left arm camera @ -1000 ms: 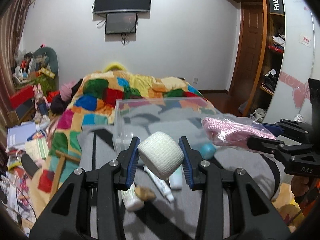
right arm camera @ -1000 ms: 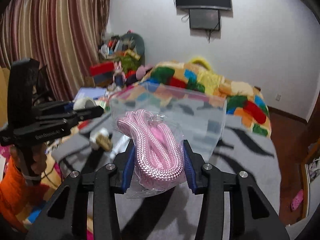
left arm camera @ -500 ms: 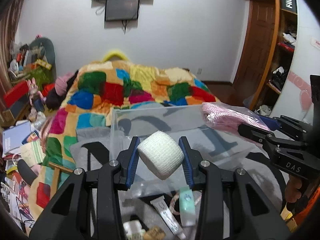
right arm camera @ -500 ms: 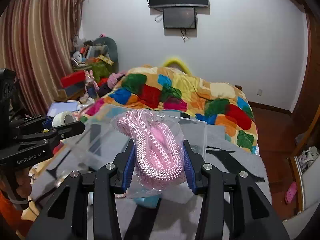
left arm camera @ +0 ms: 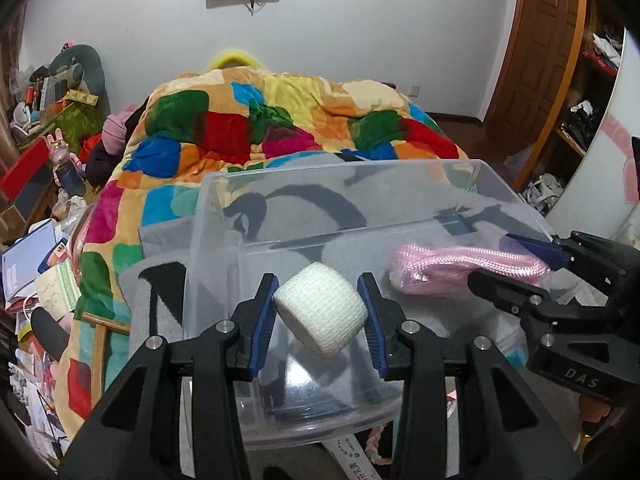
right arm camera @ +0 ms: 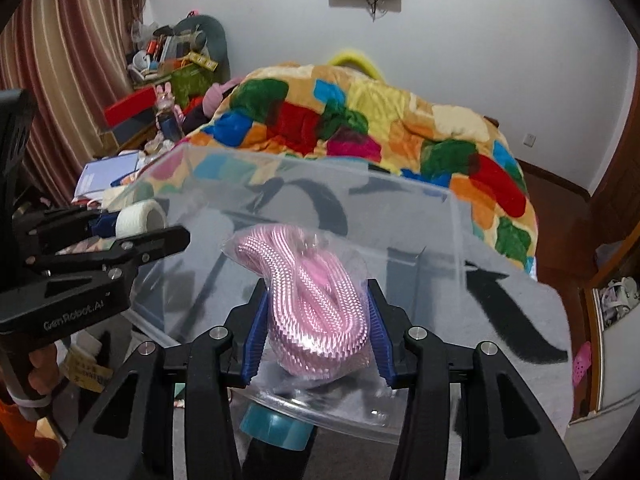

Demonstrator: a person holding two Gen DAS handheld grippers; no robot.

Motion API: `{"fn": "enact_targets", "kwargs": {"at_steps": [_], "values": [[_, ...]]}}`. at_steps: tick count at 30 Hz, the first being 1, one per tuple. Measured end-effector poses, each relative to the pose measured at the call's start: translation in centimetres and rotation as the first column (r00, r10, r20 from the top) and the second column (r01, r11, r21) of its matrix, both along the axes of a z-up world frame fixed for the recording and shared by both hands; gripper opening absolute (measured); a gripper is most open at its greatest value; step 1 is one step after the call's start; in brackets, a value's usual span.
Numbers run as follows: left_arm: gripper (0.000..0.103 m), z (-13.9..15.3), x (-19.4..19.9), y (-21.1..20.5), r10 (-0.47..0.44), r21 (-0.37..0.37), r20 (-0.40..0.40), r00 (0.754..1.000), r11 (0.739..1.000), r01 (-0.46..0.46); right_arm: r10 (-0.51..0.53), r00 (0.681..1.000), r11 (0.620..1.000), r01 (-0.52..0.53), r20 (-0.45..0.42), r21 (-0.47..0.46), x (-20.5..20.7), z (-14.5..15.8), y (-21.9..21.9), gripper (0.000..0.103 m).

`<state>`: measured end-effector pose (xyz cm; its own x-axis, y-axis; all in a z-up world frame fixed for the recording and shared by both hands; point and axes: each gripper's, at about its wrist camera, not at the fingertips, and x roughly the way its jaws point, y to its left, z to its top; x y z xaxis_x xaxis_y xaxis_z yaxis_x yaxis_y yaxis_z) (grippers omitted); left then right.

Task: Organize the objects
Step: 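Carry the tape roll into the box with the left gripper while the right drops the rope bag in, then grasp the blue tape roll with the right gripper while the left moves to the pill bottle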

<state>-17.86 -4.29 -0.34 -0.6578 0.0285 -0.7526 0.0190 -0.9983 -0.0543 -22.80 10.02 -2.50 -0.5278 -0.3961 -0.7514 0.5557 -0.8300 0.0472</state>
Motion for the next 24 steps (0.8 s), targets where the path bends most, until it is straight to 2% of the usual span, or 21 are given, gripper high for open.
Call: {"fn": "enact_targets", "kwargs": {"at_steps": [4, 10, 14, 16, 18, 24], "values": [[0.047, 0.2, 0.2, 0.1, -0.016, 0.024, 0.0, 1.0, 1.0, 0.016, 0.006, 1.0, 1.0, -0.006, 0.005, -0.015, 0.3, 0.4, 0.4, 0.047], [0.06, 1.2, 1.6, 0.5, -0.027, 0.015, -0.028, 0.999, 1.0, 0.027, 0.034, 0.998, 0.999, -0.035, -0.044, -0.021, 2.4, 2.3, 0.8, 0.049], [0.074, 2.9, 3.7, 0.6, -0.029, -0.017, -0.091, 0.995, 0.999, 0.028, 0.033, 0.994, 0.999, -0.036, -0.099, -0.03, 4.3, 3.7, 1.3, 0.058], [0.086, 3.8, 5.0, 0.4, -0.021, -0.036, -0.131, 0.991, 0.999, 0.016, 0.029, 0.991, 0.999, -0.034, -0.13, -0.037, 5.3, 4.3, 1.7, 0.062], [0.091, 4.5, 6.4, 0.1, -0.006, -0.046, -0.171, 0.985, 0.999, -0.002, 0.028, 0.988, 0.999, -0.034, -0.151, -0.039, 6.1, 4.6, 1.9, 0.063], [0.096, 5.0, 9.5, -0.7, 0.012, -0.047, -0.217, 0.976, 0.999, -0.022, 0.011, 0.984, 0.998, -0.021, -0.177, -0.056, 8.1, 4.6, 2.7, 0.064]]}}
